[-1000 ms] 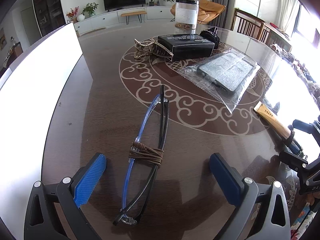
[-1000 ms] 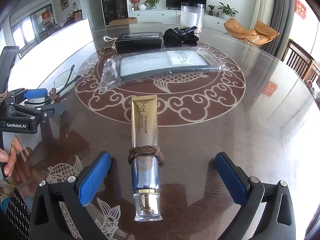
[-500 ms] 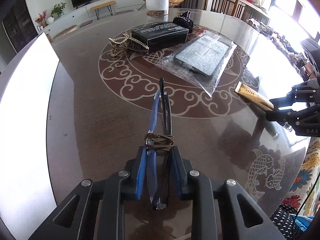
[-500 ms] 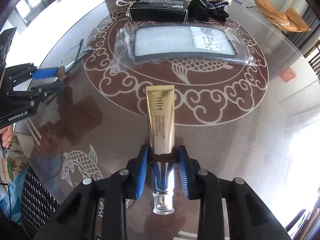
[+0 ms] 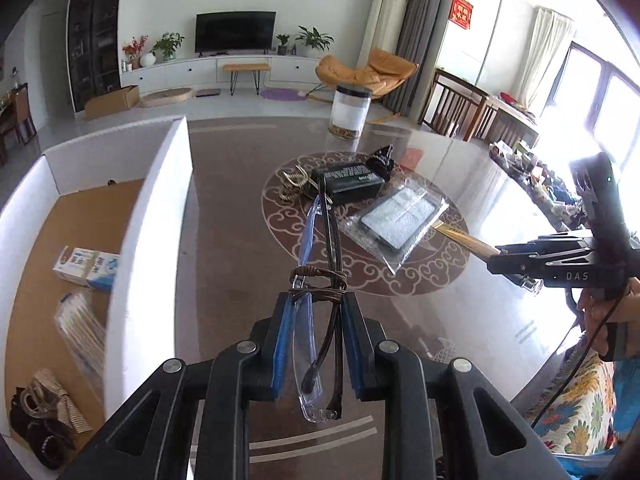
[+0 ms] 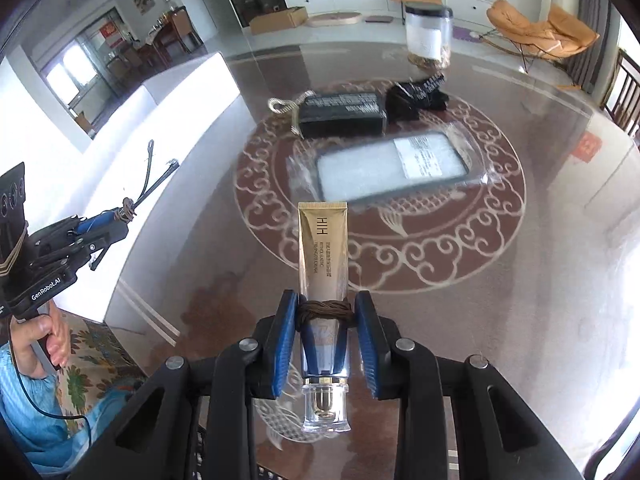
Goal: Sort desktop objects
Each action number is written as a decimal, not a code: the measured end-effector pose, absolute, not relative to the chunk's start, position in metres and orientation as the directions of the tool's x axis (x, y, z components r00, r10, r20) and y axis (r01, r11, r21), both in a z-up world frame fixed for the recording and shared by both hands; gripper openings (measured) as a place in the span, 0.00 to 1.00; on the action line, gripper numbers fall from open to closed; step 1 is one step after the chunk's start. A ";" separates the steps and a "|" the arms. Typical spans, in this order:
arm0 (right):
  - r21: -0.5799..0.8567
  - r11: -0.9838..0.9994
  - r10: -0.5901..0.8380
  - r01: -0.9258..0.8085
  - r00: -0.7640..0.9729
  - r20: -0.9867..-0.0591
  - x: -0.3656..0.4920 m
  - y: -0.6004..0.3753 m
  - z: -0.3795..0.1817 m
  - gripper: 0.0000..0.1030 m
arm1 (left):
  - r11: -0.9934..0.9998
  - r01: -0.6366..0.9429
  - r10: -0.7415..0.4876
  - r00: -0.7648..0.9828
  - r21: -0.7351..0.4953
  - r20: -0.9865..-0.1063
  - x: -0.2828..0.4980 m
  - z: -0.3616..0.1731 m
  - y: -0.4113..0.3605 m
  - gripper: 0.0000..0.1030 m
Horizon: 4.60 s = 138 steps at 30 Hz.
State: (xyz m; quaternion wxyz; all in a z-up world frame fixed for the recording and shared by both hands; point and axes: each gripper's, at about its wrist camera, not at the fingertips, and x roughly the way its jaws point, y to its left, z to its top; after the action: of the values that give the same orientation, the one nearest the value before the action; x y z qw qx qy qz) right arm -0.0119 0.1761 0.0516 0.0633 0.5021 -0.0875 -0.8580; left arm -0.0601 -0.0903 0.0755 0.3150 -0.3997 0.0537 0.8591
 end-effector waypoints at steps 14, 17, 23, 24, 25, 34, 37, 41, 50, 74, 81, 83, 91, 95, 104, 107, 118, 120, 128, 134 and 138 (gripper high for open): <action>0.422 -0.768 -0.631 0.483 -0.454 -0.629 -0.089 -0.124 0.100 0.29 | -0.985 -0.168 0.076 -0.561 0.023 -0.824 -0.167 0.067 -0.315 0.24; 0.405 -0.766 -0.624 0.500 -0.426 -0.655 -0.103 -0.170 0.073 0.29 | -0.986 -0.149 0.013 -0.522 0.076 -0.853 -0.181 0.048 -0.329 0.24; 0.339 -0.806 -0.553 0.485 -0.414 -0.723 -0.121 -0.201 0.034 0.35 | -0.993 -0.092 -0.028 -0.472 0.080 -0.881 -0.194 0.026 -0.342 0.44; 0.326 -0.811 -0.543 0.487 -0.417 -0.729 -0.122 -0.200 0.033 0.46 | -0.993 -0.090 -0.020 -0.469 0.071 -0.883 -0.193 0.024 -0.343 0.62; 0.309 -0.815 -0.533 0.490 -0.429 -0.729 -0.122 -0.199 0.035 0.56 | -0.992 -0.089 -0.034 -0.476 0.086 -0.879 -0.190 0.025 -0.343 0.67; 0.083 -0.847 -0.390 0.525 -0.508 -0.768 -0.100 -0.194 0.025 0.72 | -0.945 -0.180 -0.157 -0.481 0.272 -0.863 -0.169 0.008 -0.316 0.85; -0.012 -0.839 -0.331 0.545 -0.527 -0.782 -0.091 -0.203 0.012 0.76 | -0.935 -0.186 -0.185 -0.474 0.303 -0.861 -0.168 -0.002 -0.311 0.85; -0.077 -0.825 -0.305 0.560 -0.556 -0.773 -0.083 -0.206 0.009 0.77 | -0.894 -0.214 -0.249 -0.496 0.395 -0.832 -0.166 -0.006 -0.299 0.85; -0.043 -0.804 -0.345 0.594 -0.524 -0.778 -0.083 -0.198 0.011 0.77 | -0.893 -0.195 -0.251 -0.532 0.405 -0.809 -0.155 -0.002 -0.296 0.85; -0.016 -0.953 0.202 -0.301 -0.596 -0.777 0.021 0.217 -0.042 1.00 | -0.850 -0.516 0.427 -0.559 -0.105 -0.711 -0.022 0.044 -0.066 1.00; -0.011 -0.964 0.175 -0.267 -0.597 -0.783 0.021 0.241 -0.054 1.00 | -0.857 -0.516 0.309 -0.500 -0.009 -0.809 -0.041 -0.034 0.006 1.00; -0.041 -0.968 0.185 -0.248 -0.594 -0.783 0.016 0.234 -0.055 1.00 | -0.857 -0.514 0.281 -0.533 0.042 -0.798 -0.050 -0.037 0.019 1.00; -0.018 -0.956 0.193 -0.293 -0.580 -0.791 0.017 0.241 -0.060 1.00 | -0.881 -0.469 0.234 -0.540 0.058 -0.808 -0.098 -0.046 0.044 1.00; -0.023 -0.954 0.200 -0.300 -0.578 -0.791 0.017 0.240 -0.060 1.00 | -0.898 -0.438 0.225 -0.525 0.034 -0.821 -0.104 -0.052 0.041 1.00; -0.043 -0.943 0.235 -0.329 -0.571 -0.787 0.017 0.241 -0.060 1.00 | -0.899 -0.437 0.241 -0.509 0.007 -0.826 -0.107 -0.056 0.039 1.00; -0.048 -0.941 0.243 -0.336 -0.567 -0.787 0.017 0.241 -0.060 1.00 | -0.900 -0.436 0.241 -0.510 0.007 -0.826 -0.107 -0.056 0.040 1.00; -0.082 -0.931 0.279 -0.356 -0.549 -0.788 0.017 0.242 -0.061 1.00 | -0.899 -0.437 0.241 -0.509 0.007 -0.826 -0.107 -0.056 0.041 1.00; -0.095 -0.928 0.292 -0.360 -0.546 -0.785 0.017 0.241 -0.061 1.00 | -0.899 -0.438 0.242 -0.508 0.006 -0.827 -0.108 -0.055 0.041 1.00; -0.101 -0.926 0.299 -0.363 -0.544 -0.784 0.017 0.241 -0.060 1.00 | -0.899 -0.438 0.243 -0.509 0.005 -0.826 -0.109 -0.056 0.042 1.00; -0.108 -0.914 0.322 -0.392 -0.534 -0.782 0.018 0.243 -0.060 1.00 | -0.899 -0.438 0.242 -0.509 0.006 -0.826 -0.109 -0.056 0.042 1.00; -0.102 -0.914 0.317 -0.393 -0.535 -0.783 0.018 0.243 -0.060 1.00 | -0.899 -0.437 0.242 -0.510 0.007 -0.826 -0.109 -0.056 0.043 1.00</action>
State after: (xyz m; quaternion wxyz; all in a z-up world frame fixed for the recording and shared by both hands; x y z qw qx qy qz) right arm 0.0181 0.2433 -0.0603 -0.2028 0.4376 -0.0431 -0.8750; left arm -0.1088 0.0426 -0.0558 0.1969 -0.4543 0.1078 0.8621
